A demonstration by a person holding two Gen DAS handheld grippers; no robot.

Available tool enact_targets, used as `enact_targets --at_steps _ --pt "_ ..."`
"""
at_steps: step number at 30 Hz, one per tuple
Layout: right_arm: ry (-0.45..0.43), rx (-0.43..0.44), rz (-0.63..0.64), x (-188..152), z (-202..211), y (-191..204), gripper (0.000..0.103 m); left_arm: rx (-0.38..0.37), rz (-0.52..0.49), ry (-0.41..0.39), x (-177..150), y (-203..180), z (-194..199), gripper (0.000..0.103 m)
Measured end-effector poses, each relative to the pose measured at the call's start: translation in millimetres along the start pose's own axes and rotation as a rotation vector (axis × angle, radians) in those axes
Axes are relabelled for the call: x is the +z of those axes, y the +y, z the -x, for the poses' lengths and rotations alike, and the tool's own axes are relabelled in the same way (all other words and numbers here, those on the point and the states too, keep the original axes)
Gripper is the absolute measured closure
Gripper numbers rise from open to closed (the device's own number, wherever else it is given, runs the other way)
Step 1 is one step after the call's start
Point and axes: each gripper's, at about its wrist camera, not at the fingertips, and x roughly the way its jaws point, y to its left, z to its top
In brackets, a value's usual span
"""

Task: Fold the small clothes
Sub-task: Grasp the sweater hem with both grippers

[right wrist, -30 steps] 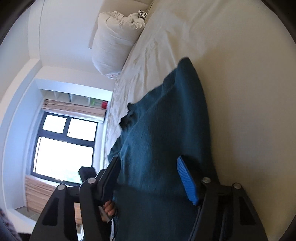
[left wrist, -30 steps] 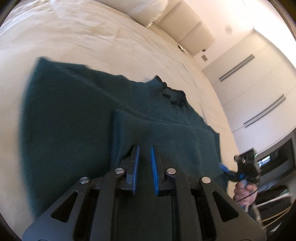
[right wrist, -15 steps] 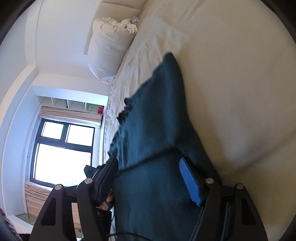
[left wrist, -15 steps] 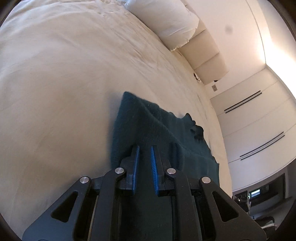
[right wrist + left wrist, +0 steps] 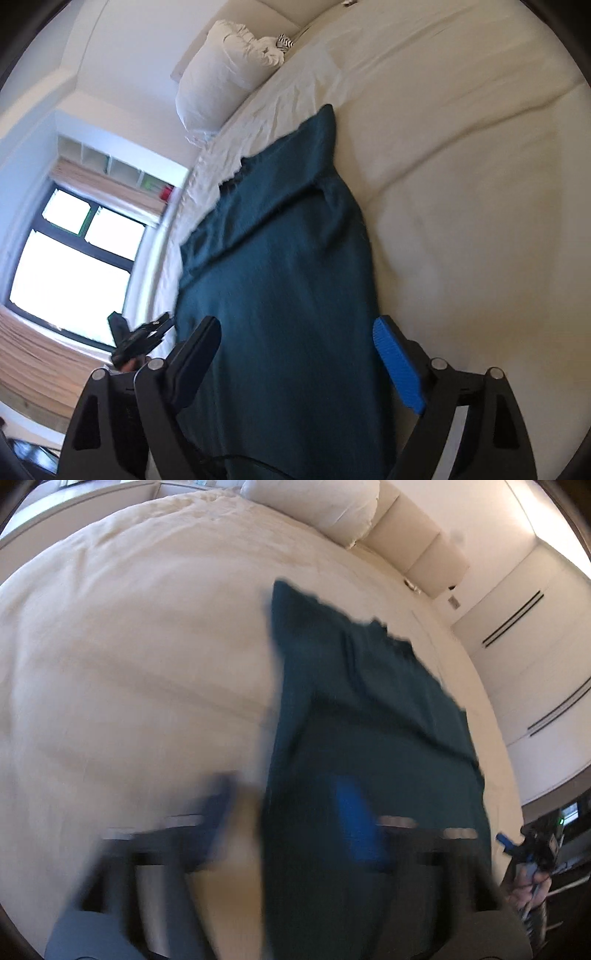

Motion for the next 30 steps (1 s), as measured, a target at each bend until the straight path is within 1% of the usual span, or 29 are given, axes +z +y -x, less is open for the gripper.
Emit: enact_targets --at_steps 2,4,6,10,12,16,18,19,20,22,24,27,30 --pt "0.021 -0.031 0.03 -14 9 0 0.016 -0.016 0.009 -0.001 -29 4 17 0.021" --pt "0.041 -0.07 0.061 -30 17 -1 0.016 -0.047 0.041 0.021 -57 11 34 0.021" --pt "0.058 -0.075 0.046 -43 19 -3 0.016 -0.075 0.063 0.047 -81 11 48 0.021" --pt "0.101 -0.095 0.024 -71 23 -17 0.018 -0.073 0.007 0.118 -119 -6 65 0.021" --pt "0.109 -0.077 0.004 -81 24 -23 0.021 -0.076 -0.007 0.149 -132 -10 67 0.021" --pt "0.124 -0.054 -0.011 -91 28 -24 0.026 -0.072 -0.011 0.192 -151 -12 70 0.022" --pt "0.143 -0.045 -0.009 -94 26 -23 0.029 -0.065 -0.022 0.212 -152 -14 69 0.022" --pt "0.151 -0.046 -0.004 -96 25 -22 0.03 -0.061 -0.027 0.222 -150 -17 62 0.022" --pt "0.154 -0.045 -0.005 -97 24 -22 0.031 -0.06 -0.03 0.233 -154 -17 64 0.022" --pt "0.151 -0.037 -0.019 -99 26 -24 0.033 -0.067 -0.024 0.246 -165 -11 74 0.022" --pt "0.144 -0.029 -0.035 -101 28 -28 0.037 -0.072 -0.012 0.251 -164 -9 65 0.022" --pt "0.142 -0.027 -0.046 -101 29 -29 0.038 -0.064 -0.015 0.251 -164 -11 59 0.022" --pt "0.149 -0.029 -0.045 -103 30 -28 0.038 -0.044 -0.037 0.269 -164 -16 52 0.022"
